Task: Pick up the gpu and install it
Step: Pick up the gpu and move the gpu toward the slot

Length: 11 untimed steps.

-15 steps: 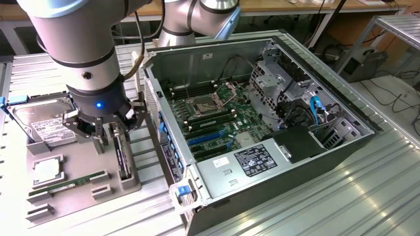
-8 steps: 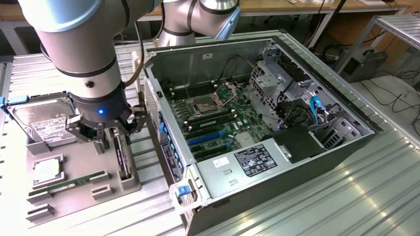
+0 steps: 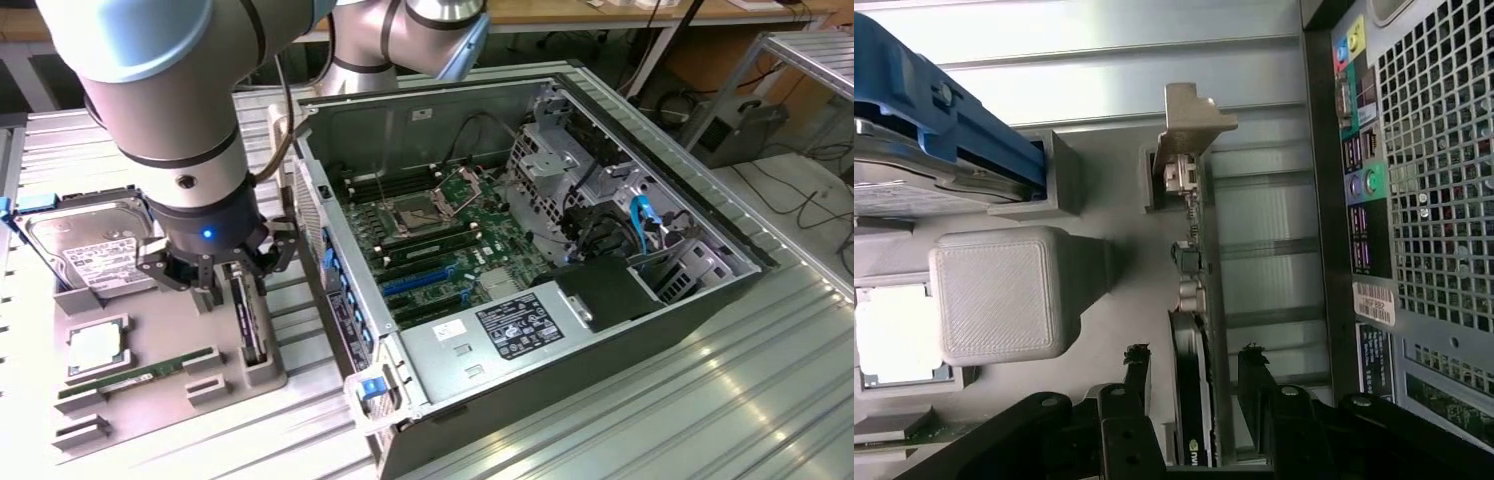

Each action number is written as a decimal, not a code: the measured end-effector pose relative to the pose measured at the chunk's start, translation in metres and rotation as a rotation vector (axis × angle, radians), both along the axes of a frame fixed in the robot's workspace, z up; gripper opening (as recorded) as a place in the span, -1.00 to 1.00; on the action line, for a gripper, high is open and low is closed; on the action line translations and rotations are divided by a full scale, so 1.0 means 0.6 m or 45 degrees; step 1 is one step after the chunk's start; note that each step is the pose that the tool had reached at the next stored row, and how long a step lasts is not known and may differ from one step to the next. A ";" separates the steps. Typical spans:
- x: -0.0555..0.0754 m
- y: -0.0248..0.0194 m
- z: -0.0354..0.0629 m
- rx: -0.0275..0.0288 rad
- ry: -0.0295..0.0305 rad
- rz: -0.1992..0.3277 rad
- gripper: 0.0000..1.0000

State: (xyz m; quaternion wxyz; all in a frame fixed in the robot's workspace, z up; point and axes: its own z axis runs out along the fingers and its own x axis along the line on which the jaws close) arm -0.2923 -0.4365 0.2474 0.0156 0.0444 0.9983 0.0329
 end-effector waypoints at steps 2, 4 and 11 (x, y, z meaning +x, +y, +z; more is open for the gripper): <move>0.000 0.0000 -0.001 0.0018 0.0001 0.000 -0.04; 0.000 -0.0001 -0.001 0.0018 0.0001 0.000 -0.04; -0.004 -0.0008 -0.001 0.0019 0.0000 0.000 -0.04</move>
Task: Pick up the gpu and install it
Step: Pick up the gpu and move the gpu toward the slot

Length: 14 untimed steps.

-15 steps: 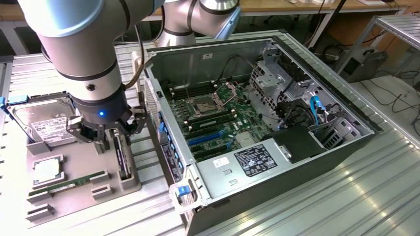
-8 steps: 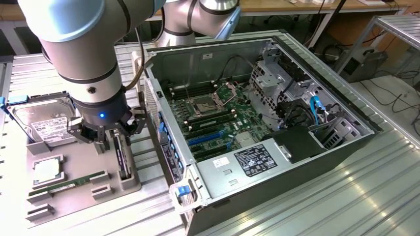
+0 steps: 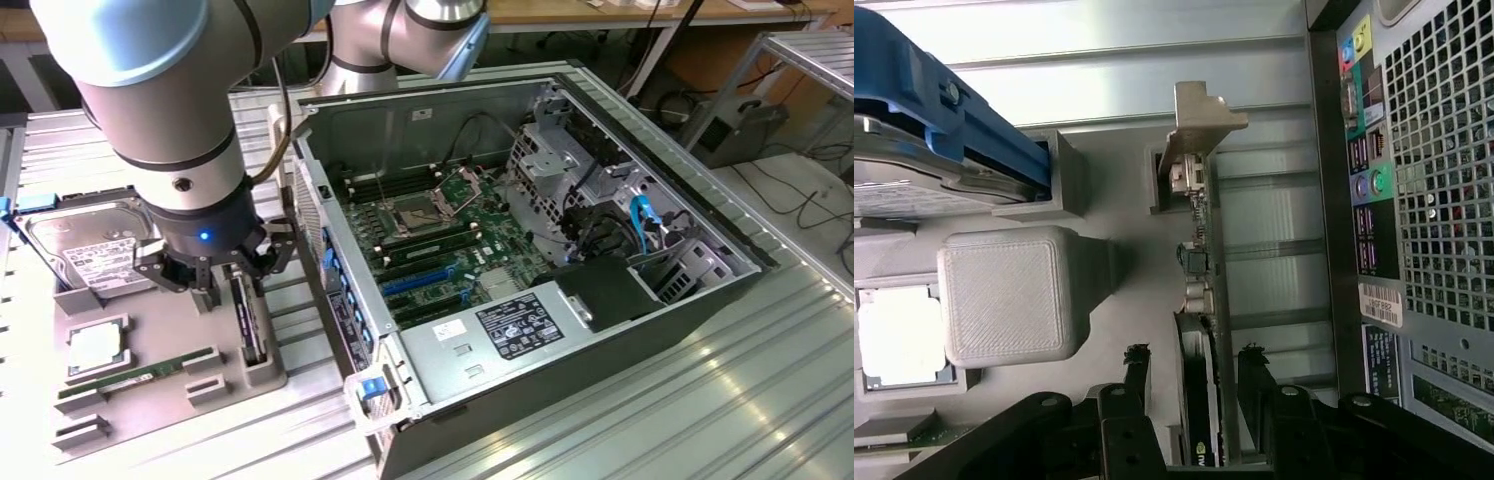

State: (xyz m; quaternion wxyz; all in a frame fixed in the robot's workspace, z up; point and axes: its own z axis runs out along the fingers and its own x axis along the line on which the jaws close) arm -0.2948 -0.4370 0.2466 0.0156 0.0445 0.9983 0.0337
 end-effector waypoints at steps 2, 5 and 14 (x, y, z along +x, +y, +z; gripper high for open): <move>0.000 -0.0004 -0.001 0.0001 -0.0002 0.000 -0.04; 0.000 -0.0007 -0.001 -0.0003 0.0003 0.000 -0.07; 0.000 -0.0007 -0.003 -0.0004 0.0002 0.000 -0.47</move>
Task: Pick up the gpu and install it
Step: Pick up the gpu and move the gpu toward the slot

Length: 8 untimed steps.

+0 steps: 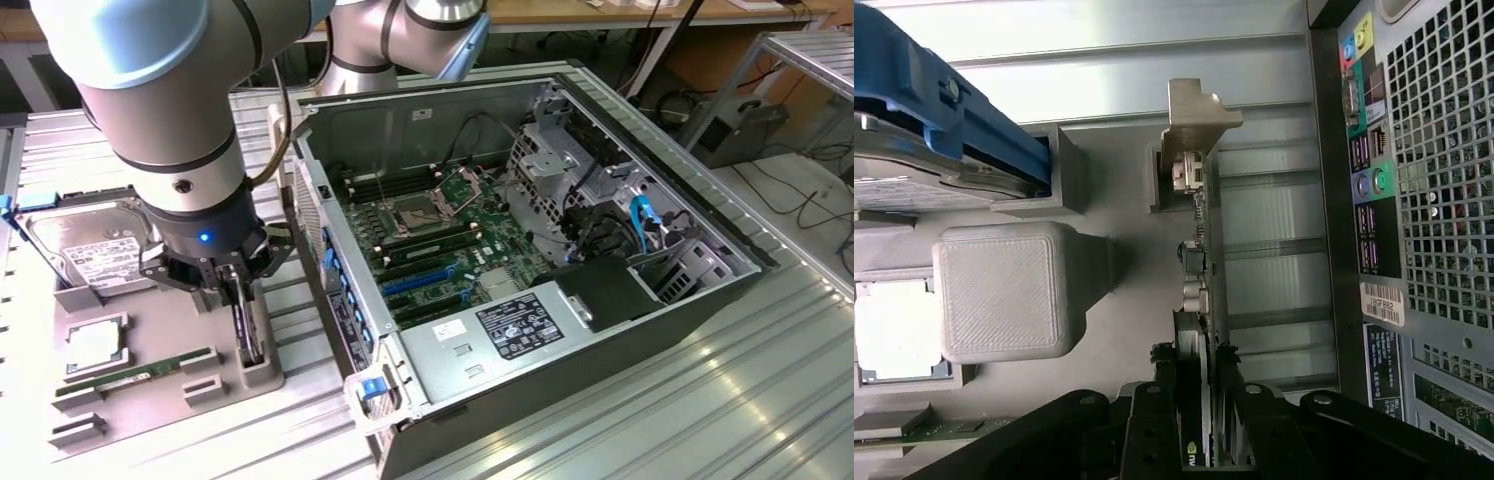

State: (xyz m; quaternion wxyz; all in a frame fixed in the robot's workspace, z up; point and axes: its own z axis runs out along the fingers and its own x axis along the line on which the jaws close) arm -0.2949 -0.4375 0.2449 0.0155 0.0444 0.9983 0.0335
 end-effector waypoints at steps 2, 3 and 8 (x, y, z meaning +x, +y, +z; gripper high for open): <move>0.000 0.0001 -0.001 0.0001 0.0001 0.010 -0.47; 0.000 0.0001 -0.001 0.0002 -0.0001 0.029 -0.47; 0.000 0.0001 -0.001 0.0002 -0.0002 0.136 -0.47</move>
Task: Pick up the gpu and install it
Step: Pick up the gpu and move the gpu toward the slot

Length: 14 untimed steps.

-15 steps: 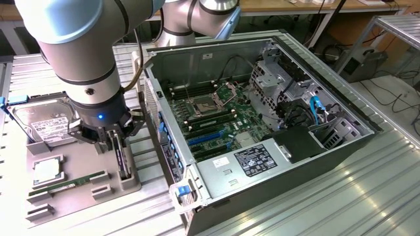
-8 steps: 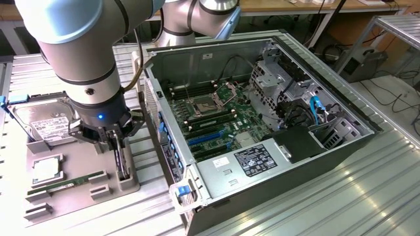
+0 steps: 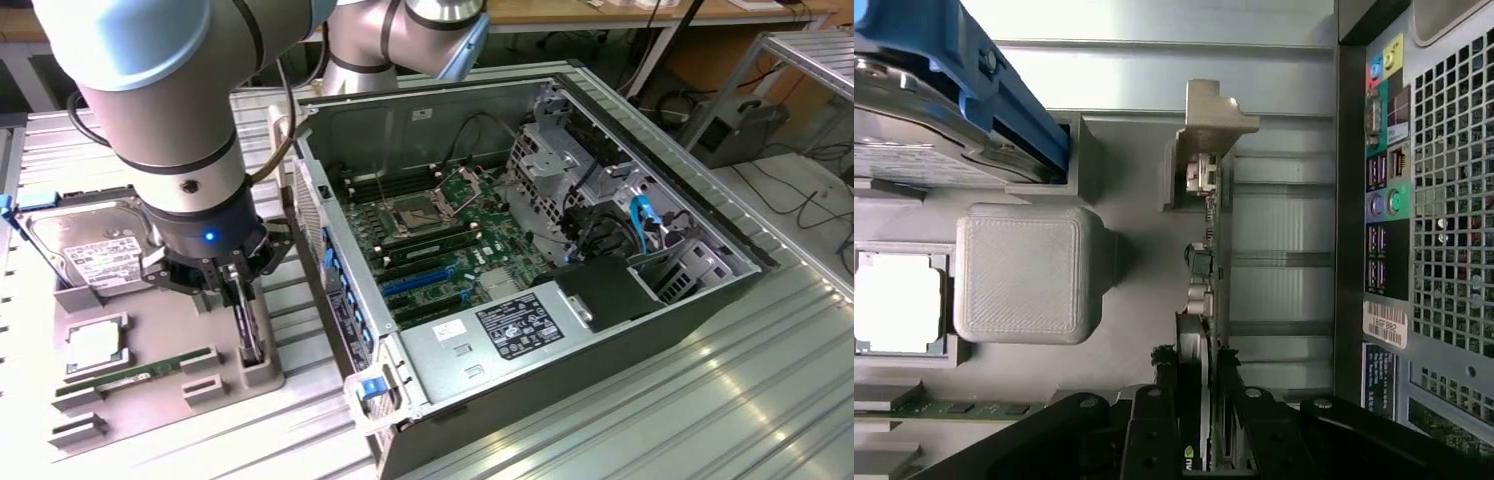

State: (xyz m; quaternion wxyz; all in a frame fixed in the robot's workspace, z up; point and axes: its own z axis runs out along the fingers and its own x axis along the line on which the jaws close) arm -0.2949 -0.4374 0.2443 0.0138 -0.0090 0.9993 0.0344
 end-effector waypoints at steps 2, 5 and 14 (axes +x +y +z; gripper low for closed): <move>0.000 0.0000 0.000 0.0001 0.0001 0.001 -0.47; 0.000 0.0000 0.000 0.0002 -0.0001 0.001 -0.47; 0.000 0.0000 0.042 0.0002 0.0000 0.001 -0.47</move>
